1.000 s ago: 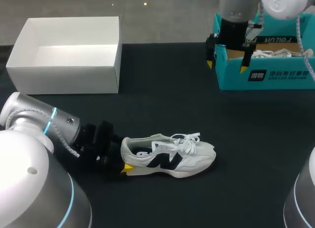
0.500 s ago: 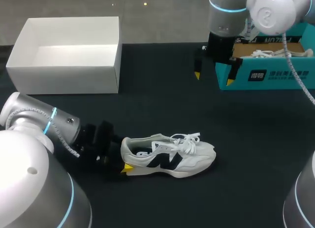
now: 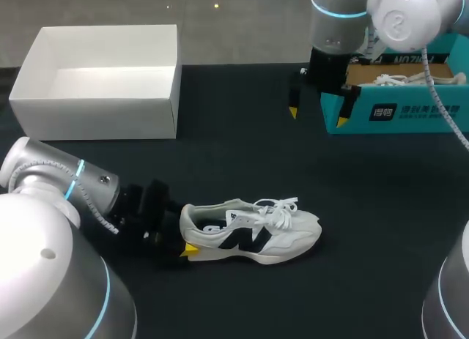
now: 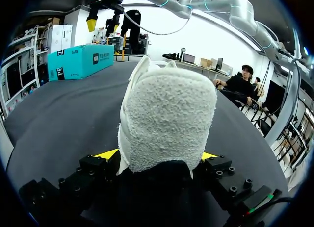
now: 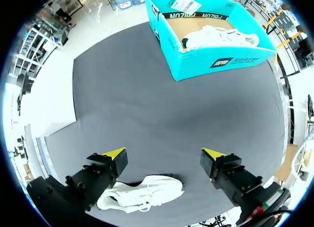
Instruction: Take the shoe out of the shoebox, open the shoe tongue, remove and reinsert the insole, then place the shoe into the shoebox
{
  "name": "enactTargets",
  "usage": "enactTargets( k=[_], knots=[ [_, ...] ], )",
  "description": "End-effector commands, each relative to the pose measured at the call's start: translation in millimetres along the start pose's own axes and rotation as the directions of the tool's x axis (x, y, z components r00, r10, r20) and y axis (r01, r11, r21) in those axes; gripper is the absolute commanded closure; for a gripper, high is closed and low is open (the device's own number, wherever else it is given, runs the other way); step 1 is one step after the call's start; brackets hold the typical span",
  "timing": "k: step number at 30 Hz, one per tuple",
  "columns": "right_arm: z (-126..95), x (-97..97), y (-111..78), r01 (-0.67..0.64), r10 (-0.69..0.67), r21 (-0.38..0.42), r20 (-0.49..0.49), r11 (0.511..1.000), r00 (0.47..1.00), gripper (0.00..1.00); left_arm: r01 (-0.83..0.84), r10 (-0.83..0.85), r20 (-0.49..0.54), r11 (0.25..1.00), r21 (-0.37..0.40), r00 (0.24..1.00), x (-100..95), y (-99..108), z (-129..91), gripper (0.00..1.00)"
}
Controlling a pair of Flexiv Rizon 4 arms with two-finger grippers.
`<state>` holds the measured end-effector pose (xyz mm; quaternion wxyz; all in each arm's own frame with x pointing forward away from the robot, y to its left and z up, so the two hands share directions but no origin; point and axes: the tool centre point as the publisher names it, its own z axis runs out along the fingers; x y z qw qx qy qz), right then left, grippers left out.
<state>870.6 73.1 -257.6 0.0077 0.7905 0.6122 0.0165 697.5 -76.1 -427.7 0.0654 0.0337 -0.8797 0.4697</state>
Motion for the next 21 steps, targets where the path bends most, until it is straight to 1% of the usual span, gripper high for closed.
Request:
enactTargets(
  k=[1, 2, 4, 9, 12, 15, 16, 17, 21],
  knots=[
    [8.1, 27.3, -21.2, 0.049, -0.049, -0.002, 0.053, 0.999, 0.997, 0.00, 0.001, -0.001, 0.000, 1.000, -0.001, 1.000, -3.3, 3.8, 2.1, 1.00],
    [9.6, 31.0, -28.1, 0.051, -0.051, 0.001, 0.072, 0.999, 0.996, 0.00, 0.001, -0.001, 0.000, 1.000, -0.001, 1.000, -3.3, 3.8, 2.1, 1.00],
    [12.2, 37.7, -43.8, 0.071, -0.070, -0.002, 0.075, 0.997, 0.995, 0.00, 0.001, -0.001, 0.000, 1.000, -0.001, 1.000, -3.3, 3.8, 2.1, 1.00],
    [14.8, 44.6, -77.3, 0.073, -0.072, -0.009, 0.074, 0.997, 0.995, 0.00, 0.001, -0.001, 0.000, 1.000, -0.001, 1.000, -3.3, 3.8, 2.1, 1.00],
    [12.7, 47.5, -94.9, 0.067, -0.065, -0.018, 0.078, 0.998, 0.995, 0.00, 0.001, -0.001, 0.000, 1.000, -0.001, 1.000, -3.3, 3.8, 2.1, 1.00],
    [7.3, 54.7, -119.2, 0.060, -0.057, -0.035, 0.085, 0.998, 0.995, 0.00, 0.001, -0.001, 0.000, 1.000, -0.001, 1.000, -3.3, 3.8, 2.1, 1.00],
    [6.7, 56.5, -123.8, 0.063, -0.060, -0.035, 0.080, 0.997, 0.995, 0.00, 0.001, -0.001, 0.000, 1.000, -0.001, 1.000, -3.3, 3.8, 2.1, 1.00],
    [6.4, 60.2, -132.2, 0.062, -0.059, -0.034, 0.079, 0.997, 0.995, 0.00, 0.001, -0.001, 0.000, 1.000, -0.001, 1.000, -3.3, 3.8, 2.1, 1.00],
    [9.3, 74.6, -154.8, 0.086, -0.084, -0.017, 0.092, 0.996, 0.992, 0.00, 0.001, -0.001, 0.000, 1.000, -0.001, 1.000, -3.3, 3.8, 2.1, 1.00]
  ],
)
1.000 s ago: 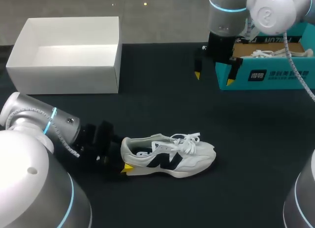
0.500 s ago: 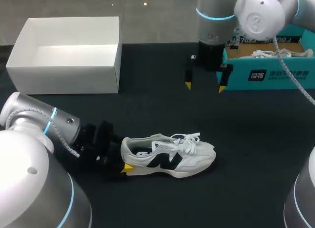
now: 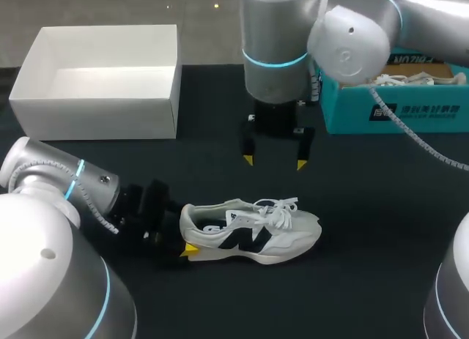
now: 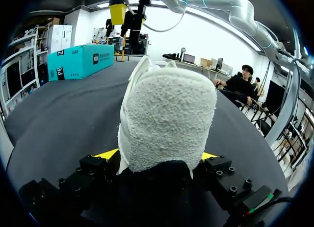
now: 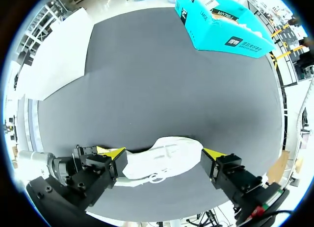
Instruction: Take the shoe out of the shoebox, open the shoe tongue, remove and reinsert the insole, then place the shoe into the shoebox
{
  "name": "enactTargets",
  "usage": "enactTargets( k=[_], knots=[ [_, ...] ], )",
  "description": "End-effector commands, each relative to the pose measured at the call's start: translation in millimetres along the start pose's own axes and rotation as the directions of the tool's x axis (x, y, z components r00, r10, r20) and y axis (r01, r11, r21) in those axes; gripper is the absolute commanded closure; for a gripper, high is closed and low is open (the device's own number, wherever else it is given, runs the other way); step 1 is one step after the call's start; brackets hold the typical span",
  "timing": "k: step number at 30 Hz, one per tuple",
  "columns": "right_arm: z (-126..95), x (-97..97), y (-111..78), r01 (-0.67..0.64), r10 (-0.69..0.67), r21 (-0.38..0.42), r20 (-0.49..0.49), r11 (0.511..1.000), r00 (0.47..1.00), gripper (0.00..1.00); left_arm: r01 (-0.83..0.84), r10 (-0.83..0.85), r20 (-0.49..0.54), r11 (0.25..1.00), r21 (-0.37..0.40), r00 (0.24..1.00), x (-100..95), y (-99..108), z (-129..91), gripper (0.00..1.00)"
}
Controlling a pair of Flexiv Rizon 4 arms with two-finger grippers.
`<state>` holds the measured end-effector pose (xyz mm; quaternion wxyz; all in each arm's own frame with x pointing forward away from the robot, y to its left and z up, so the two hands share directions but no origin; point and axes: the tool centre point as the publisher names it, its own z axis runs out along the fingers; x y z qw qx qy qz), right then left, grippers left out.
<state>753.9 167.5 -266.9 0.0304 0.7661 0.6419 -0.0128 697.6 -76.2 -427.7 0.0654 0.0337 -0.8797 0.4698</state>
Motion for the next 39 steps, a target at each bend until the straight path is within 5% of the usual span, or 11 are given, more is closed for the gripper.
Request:
enactTargets(
  k=[1, 17, 39],
  knots=[
    [3.4, 16.8, -21.1, 0.008, -0.008, -0.024, 0.010, 1.000, 1.000, 0.00, 0.001, -0.001, 0.000, 1.000, -0.001, 1.000, -3.3, 3.9, 2.0, 1.00],
    [37.4, 76.9, -68.5, 0.035, -0.036, 0.017, 0.068, 0.999, 0.997, 0.00, 0.001, -0.001, 0.000, 1.000, -0.001, 1.000, -3.3, 3.9, 2.0, 1.00],
    [67.0, 72.5, -94.8, -0.023, 0.005, 0.068, 0.251, 0.997, 0.968, 0.00, 0.001, -0.001, 0.000, 1.000, -0.001, 1.000, -3.3, 3.9, 2.0, 1.00]
  ],
)
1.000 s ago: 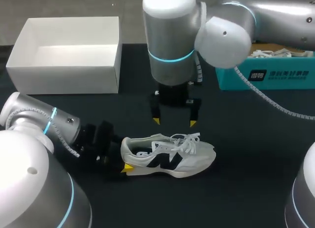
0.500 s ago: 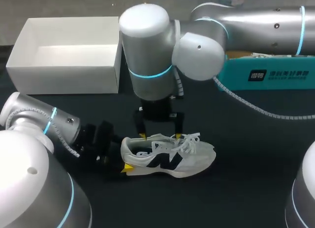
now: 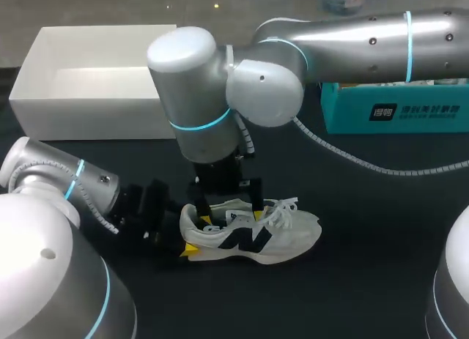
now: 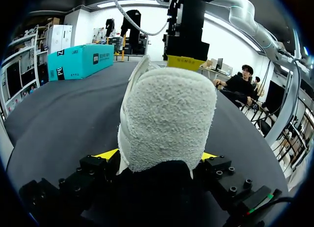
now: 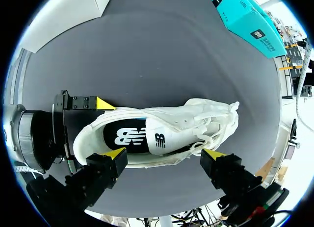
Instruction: Take the shoe out of the shoebox, open the shoe tongue, remove and reinsert the insole, then place the shoe into the shoebox
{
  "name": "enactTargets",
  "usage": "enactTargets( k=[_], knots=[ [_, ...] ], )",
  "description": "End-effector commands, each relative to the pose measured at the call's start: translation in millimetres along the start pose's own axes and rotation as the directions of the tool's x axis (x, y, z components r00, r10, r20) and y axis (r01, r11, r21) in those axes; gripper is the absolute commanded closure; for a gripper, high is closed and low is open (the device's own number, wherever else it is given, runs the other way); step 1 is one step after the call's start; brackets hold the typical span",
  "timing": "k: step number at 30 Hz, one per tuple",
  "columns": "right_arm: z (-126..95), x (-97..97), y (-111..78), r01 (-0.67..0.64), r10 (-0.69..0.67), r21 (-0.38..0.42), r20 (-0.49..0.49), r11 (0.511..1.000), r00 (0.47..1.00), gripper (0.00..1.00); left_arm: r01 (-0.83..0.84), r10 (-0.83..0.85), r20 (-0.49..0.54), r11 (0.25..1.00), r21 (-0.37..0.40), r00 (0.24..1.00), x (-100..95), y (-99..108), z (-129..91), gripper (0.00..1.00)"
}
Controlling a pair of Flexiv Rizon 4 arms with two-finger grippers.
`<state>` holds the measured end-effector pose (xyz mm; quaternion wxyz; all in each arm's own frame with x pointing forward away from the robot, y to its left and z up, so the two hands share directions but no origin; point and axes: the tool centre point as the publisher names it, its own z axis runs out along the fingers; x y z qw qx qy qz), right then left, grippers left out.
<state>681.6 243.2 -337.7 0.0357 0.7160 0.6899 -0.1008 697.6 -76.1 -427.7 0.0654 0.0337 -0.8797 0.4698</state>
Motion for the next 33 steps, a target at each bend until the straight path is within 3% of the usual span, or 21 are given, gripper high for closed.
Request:
enactTargets(
  k=[1, 11, 15, 17, 18, 19, 29, 33],
  knots=[
    [3.6, 6.2, -6.5, -0.165, 0.165, -0.017, 0.108, 0.986, 0.980, 0.00, 0.001, -0.001, 0.000, 1.000, -0.001, 1.000, -3.3, 3.9, 2.1, 1.00],
    [14.2, -7.3, -1.4, -0.199, 0.197, 0.003, 0.125, 0.980, 0.972, 0.00, 0.001, -0.001, 0.000, 1.000, -0.001, 1.000, -3.3, 3.9, 2.1, 1.00],
    [15.9, -11.6, -1.3, -0.215, 0.212, 0.006, 0.130, 0.977, 0.969, 0.14, 0.001, -0.001, 0.000, 1.000, -0.001, 1.000, -3.3, 3.9, 2.1, 1.00],
    [15.4, -13.3, -1.6, -0.219, 0.217, 0.005, 0.130, 0.976, 0.967, 0.27, 0.001, -0.001, 0.000, 1.000, -0.001, 1.000, -3.3, 3.9, 2.1, 1.00],
    [14.1, -14.4, -1.9, -0.223, 0.221, 0.002, 0.132, 0.975, 0.966, 0.44, 0.001, -0.001, 0.000, 1.000, -0.001, 1.000, -3.3, 3.9, 2.1, 1.00],
    [12.4, -15.6, -2.1, -0.227, 0.225, -0.002, 0.134, 0.974, 0.965, 0.51, 0.001, -0.001, 0.000, 1.000, -0.001, 1.000, -3.3, 3.9, 2.1, 1.00],
    [2.8, -25.5, 2.0, -0.242, 0.243, -0.023, 0.156, 0.970, 0.957, 0.53, 0.001, -0.001, 0.000, 1.000, -0.001, 1.000, -3.3, 3.9, 2.1, 1.00],
    [2.8, -29.2, 4.2, -0.250, 0.251, -0.026, 0.156, 0.968, 0.955, 0.60, 0.001, -0.001, 0.000, 1.000, -0.001, 1.000, -3.3, 3.9, 2.1, 1.00]
  ],
)
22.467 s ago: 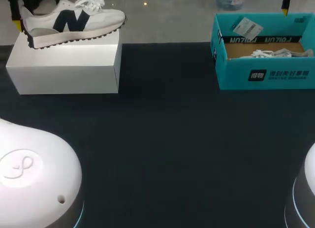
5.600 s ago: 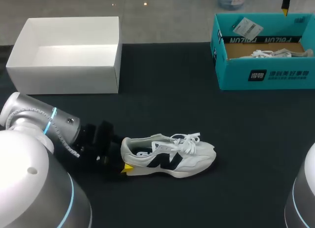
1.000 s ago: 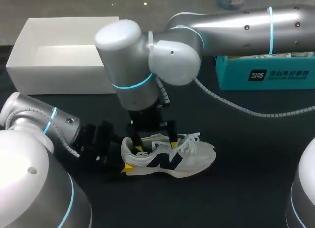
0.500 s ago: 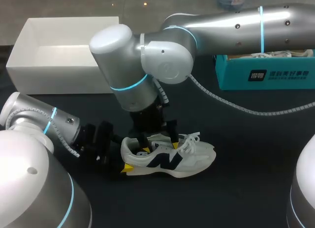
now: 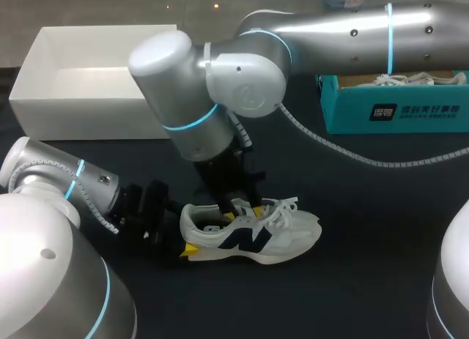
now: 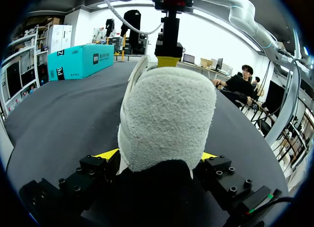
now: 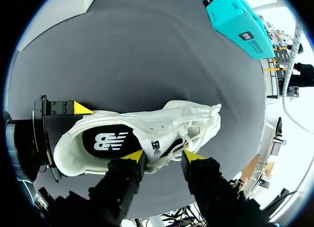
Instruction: Take the shoe out of the shoebox, open the shoe tongue, remove and reinsert the insole, then place the shoe into the shoebox
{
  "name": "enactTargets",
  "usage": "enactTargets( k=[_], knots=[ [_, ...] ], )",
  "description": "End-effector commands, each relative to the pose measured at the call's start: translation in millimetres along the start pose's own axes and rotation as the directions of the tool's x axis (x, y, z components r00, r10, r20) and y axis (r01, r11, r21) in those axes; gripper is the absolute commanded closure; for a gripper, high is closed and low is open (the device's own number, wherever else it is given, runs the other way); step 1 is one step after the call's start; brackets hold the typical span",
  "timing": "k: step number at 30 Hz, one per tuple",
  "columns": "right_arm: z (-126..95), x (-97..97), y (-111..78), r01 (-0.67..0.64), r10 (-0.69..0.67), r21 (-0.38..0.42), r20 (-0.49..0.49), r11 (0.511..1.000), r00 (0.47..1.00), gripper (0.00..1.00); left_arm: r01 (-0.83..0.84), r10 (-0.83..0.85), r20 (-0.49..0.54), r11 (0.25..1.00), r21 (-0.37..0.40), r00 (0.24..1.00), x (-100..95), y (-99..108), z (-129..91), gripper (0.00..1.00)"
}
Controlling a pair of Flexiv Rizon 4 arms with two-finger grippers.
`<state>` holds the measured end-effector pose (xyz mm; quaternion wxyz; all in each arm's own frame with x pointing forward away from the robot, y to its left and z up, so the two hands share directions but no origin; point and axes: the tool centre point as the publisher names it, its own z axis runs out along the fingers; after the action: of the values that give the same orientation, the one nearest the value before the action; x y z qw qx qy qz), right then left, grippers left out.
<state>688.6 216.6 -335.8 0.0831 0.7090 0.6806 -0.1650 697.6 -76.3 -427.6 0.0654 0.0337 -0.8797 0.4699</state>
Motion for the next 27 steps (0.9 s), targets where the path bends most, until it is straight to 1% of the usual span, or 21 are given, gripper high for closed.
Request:
enactTargets(
  k=[1, 4, 6, 7, 13, 17, 27],
  knots=[
    [1.3, -3.7, -3.0, -0.246, 0.246, -0.008, -0.004, 0.969, 0.969, 0.62, 0.001, -0.001, 0.000, 1.000, -0.001, 1.000, -3.3, 4.0, 2.0, 1.00],
    [4.7, -5.0, 0.3, -0.248, 0.248, -0.004, -0.007, 0.969, 0.969, 0.74, 0.001, -0.001, 0.000, 1.000, -0.001, 1.000, -3.3, 4.0, 2.0, 1.00],
    [6.9, -5.3, 2.5, -0.248, 0.248, 0.000, -0.009, 0.969, 0.969, 0.87, 0.001, -0.001, 0.000, 1.000, -0.001, 1.000, -3.3, 4.0, 2.0, 1.00],
    [7.8, -5.4, 3.4, -0.248, 0.248, 0.002, -0.009, 0.969, 0.969, 0.99, 0.001, -0.001, 0.000, 1.000, -0.001, 1.000, -3.3, 4.0, 2.0, 1.00],
    [11.1, -7.2, 5.8, -0.252, 0.252, 0.010, -0.010, 0.968, 0.968, 1.00, 0.001, -0.001, 0.000, 1.000, -0.001, 1.000, -3.3, 4.0, 2.0, 1.00],
    [8.7, -11.2, 4.0, -0.266, 0.266, 0.005, -0.003, 0.964, 0.964, 1.00, 0.001, -0.001, 0.000, 1.000, -0.001, 1.000, -3.3, 4.0, 2.0, 1.00],
    [-0.8, -36.3, -8.3, -0.339, 0.340, -0.029, 0.011, 0.940, 0.940, 1.00, 0.001, -0.001, 0.000, 1.000, -0.001, 1.000, -3.3, 4.0, 2.0, 1.00]
  ],
)
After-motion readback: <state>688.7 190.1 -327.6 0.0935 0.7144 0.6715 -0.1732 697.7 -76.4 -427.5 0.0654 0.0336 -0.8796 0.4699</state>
